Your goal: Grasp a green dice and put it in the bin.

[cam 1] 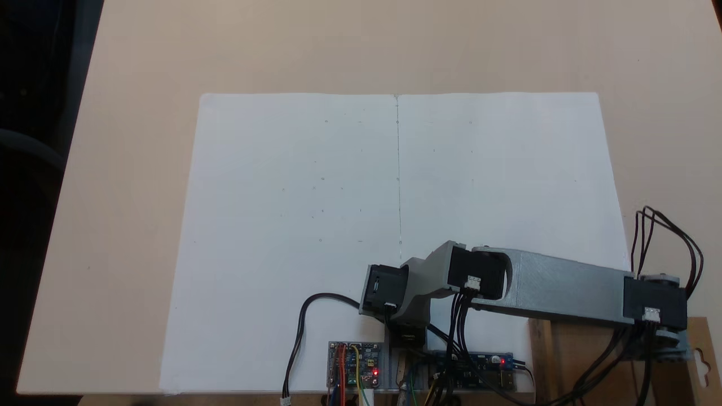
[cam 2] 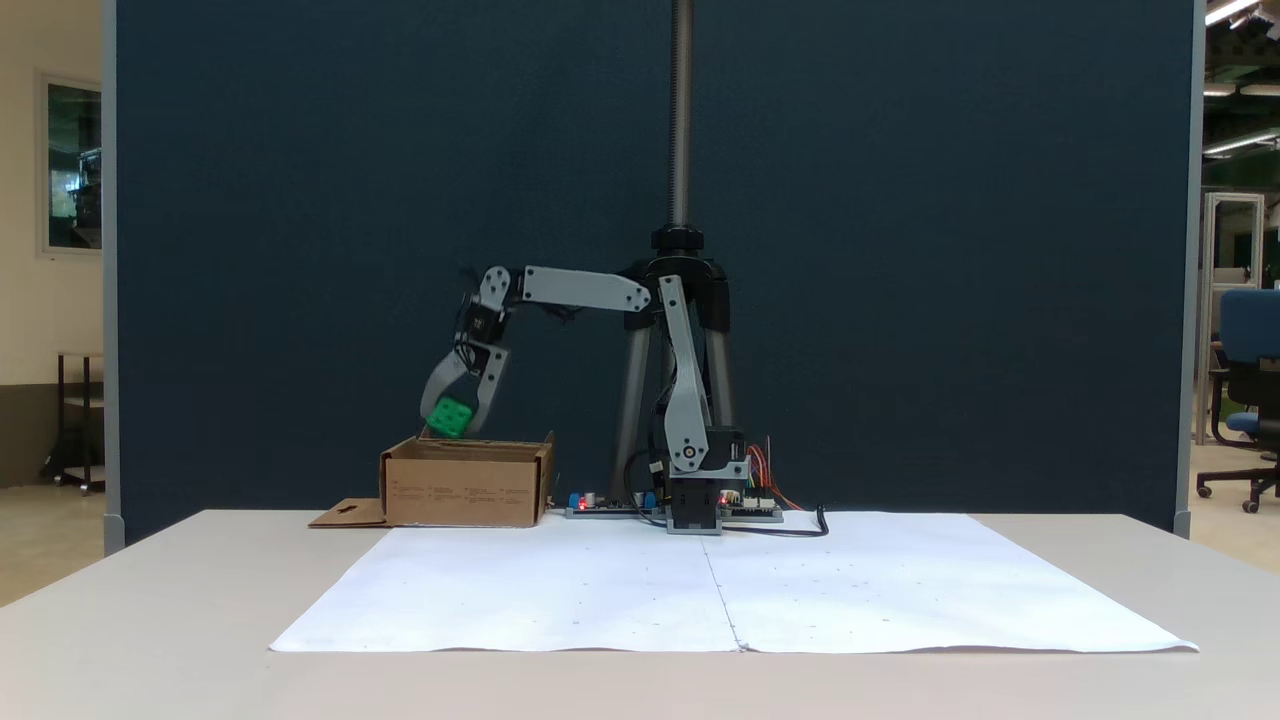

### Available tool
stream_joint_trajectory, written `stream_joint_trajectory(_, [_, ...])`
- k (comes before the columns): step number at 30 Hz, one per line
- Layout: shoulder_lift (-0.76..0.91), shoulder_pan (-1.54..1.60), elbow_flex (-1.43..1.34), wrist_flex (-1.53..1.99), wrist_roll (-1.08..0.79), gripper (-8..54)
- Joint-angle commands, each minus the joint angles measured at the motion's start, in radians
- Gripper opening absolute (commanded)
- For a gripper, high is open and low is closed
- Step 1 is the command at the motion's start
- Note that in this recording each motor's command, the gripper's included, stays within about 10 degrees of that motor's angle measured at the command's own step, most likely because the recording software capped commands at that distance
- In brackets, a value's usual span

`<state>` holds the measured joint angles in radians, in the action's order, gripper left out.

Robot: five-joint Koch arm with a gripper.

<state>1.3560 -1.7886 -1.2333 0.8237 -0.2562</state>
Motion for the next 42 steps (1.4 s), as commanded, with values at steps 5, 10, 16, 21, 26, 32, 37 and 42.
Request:
stream_joint_trajectory(5, [-0.037,-0.051,-0.011,0.032,-0.150,12.4])
stream_joint_trajectory(10, [-0.051,-0.049,-0.011,0.031,-0.150,32.9])
stream_joint_trajectory(16, [-0.051,-0.043,-0.011,0.003,-0.149,44.6])
stream_joint_trajectory(21, [-0.043,-0.005,-0.011,-0.098,-0.146,43.3])
stream_joint_trajectory(26, [0.041,0.107,-0.011,-0.149,-0.069,43.1])
stream_joint_trajectory(32, [0.181,0.347,-0.006,-0.313,0.135,43.1])
stream_joint_trajectory(37, [0.267,0.580,-0.006,-0.457,0.198,43.5])
stream_joint_trajectory(42, [0.290,0.819,-0.006,-0.511,0.201,43.7])
